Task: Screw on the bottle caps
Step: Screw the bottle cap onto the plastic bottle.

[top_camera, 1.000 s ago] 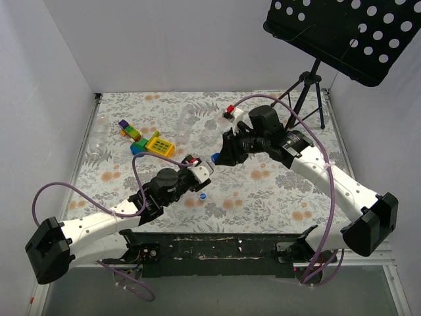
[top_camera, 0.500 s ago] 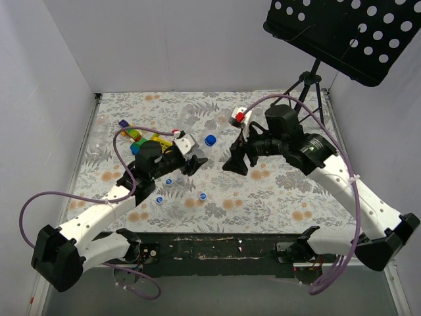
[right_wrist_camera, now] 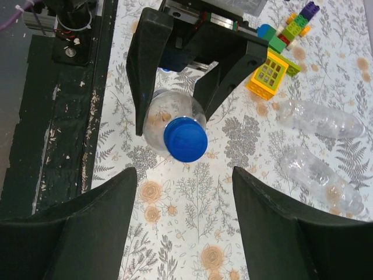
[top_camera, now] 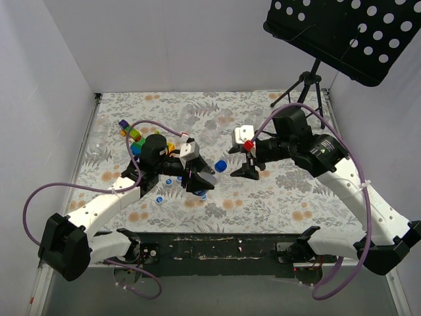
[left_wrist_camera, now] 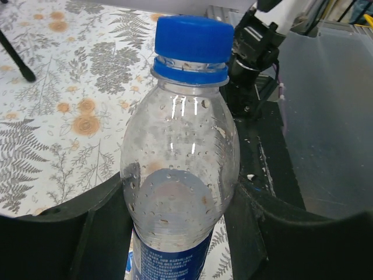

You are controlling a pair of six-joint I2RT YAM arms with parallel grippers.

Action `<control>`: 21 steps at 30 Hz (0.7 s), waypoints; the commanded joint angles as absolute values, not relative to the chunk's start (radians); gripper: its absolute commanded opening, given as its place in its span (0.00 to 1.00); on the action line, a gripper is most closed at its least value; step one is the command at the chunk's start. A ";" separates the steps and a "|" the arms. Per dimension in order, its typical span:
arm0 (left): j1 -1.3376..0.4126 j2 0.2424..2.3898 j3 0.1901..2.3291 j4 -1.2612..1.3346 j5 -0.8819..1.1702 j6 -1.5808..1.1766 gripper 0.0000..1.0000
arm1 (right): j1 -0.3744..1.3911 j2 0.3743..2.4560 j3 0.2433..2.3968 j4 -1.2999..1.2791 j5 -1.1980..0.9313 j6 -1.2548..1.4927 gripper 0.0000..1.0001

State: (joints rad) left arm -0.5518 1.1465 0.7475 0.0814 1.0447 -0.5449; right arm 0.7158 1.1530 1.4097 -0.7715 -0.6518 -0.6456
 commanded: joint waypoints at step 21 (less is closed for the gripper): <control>-0.546 1.143 0.778 0.087 1.180 -0.535 0.25 | 0.765 1.327 1.582 -0.914 -0.831 -0.808 0.48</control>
